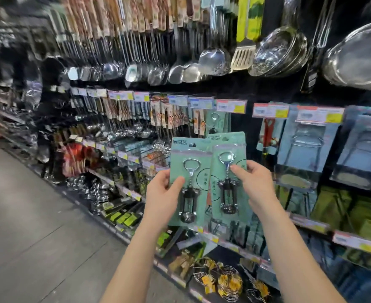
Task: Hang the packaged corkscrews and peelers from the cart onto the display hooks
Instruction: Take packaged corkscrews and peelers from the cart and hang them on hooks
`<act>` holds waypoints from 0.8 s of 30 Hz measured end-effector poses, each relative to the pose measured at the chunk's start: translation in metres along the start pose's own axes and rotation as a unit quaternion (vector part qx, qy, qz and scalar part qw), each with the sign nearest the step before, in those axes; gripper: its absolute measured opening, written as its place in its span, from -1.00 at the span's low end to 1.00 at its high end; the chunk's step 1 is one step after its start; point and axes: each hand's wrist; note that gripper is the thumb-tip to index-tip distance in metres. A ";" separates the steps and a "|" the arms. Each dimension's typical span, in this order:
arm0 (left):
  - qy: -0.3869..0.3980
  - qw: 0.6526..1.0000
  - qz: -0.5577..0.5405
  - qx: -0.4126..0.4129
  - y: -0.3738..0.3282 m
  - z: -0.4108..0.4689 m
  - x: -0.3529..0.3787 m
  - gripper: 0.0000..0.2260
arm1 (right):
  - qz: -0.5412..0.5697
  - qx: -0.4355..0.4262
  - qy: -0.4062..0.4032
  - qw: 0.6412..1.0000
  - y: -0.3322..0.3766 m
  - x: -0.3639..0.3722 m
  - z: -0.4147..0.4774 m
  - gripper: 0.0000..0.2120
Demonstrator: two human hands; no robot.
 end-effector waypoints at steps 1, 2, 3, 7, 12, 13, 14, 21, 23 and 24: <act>0.000 1.000 -0.002 -0.005 0.003 0.012 0.000 -0.89 | 0.004 0.000 0.002 1.000 -0.003 0.008 0.014 -0.79; 0.000 1.000 0.004 -0.005 0.005 0.024 0.001 -0.87 | 0.005 -0.001 -0.003 1.000 -0.007 0.016 0.029 -0.84; -0.001 1.000 0.014 -0.005 0.008 0.037 0.002 -0.85 | 0.009 -0.004 -0.005 1.000 -0.010 0.025 0.045 -0.77; 0.009 0.999 0.038 -0.001 0.013 0.090 0.008 -0.88 | 0.009 -0.009 -0.007 1.000 -0.027 0.050 0.108 -0.72; 0.027 0.998 0.053 0.002 0.019 0.155 0.019 -0.88 | 0.018 -0.005 0.008 1.000 -0.038 0.074 0.171 -0.68; 0.031 0.998 0.049 0.002 0.021 0.165 0.021 -0.88 | 0.010 -0.007 0.004 1.000 -0.040 0.078 0.181 -0.70; 0.038 0.998 0.040 0.003 0.023 0.172 0.023 -0.88 | 0.003 -0.007 -0.001 1.000 -0.042 0.082 0.190 -0.74; 0.072 0.997 0.004 0.006 0.042 0.216 0.032 -0.89 | 0.041 0.007 -0.002 0.999 -0.039 0.104 0.229 -0.35; 0.083 0.997 -0.002 0.005 0.046 0.227 0.032 -0.90 | 0.052 0.000 -0.009 0.999 -0.038 0.109 0.232 -0.33; 0.089 0.996 -0.008 0.006 0.049 0.232 0.032 -0.90 | 0.053 -0.007 -0.017 0.998 -0.039 0.111 0.233 -0.31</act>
Point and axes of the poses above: each hand's wrist, its own z-axis towards the middle knuckle, its own x-axis out of the palm, y = z × x, and after that the axes turned 5 degrees about z, right-handed
